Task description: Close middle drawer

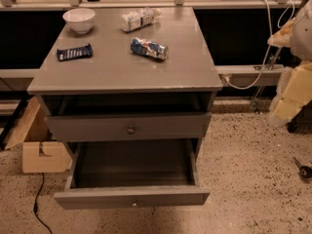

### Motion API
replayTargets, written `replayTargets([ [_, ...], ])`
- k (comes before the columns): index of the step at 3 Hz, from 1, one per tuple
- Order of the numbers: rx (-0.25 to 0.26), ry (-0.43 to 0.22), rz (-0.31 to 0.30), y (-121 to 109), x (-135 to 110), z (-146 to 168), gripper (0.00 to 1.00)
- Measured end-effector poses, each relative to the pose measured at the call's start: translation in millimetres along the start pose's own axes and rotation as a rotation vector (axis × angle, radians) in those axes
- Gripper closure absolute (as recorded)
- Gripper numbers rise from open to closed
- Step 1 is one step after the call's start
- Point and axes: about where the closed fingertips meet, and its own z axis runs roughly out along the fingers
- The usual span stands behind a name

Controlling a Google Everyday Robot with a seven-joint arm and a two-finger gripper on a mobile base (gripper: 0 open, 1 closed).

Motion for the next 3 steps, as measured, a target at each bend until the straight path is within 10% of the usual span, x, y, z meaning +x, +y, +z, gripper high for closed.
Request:
replayTargets([
  [1, 0.000, 0.000, 0.000, 0.0, 0.0, 0.1, 0.00],
  [3, -0.171, -0.079, 0.182, 46.0, 19.9, 104.6, 0.00],
])
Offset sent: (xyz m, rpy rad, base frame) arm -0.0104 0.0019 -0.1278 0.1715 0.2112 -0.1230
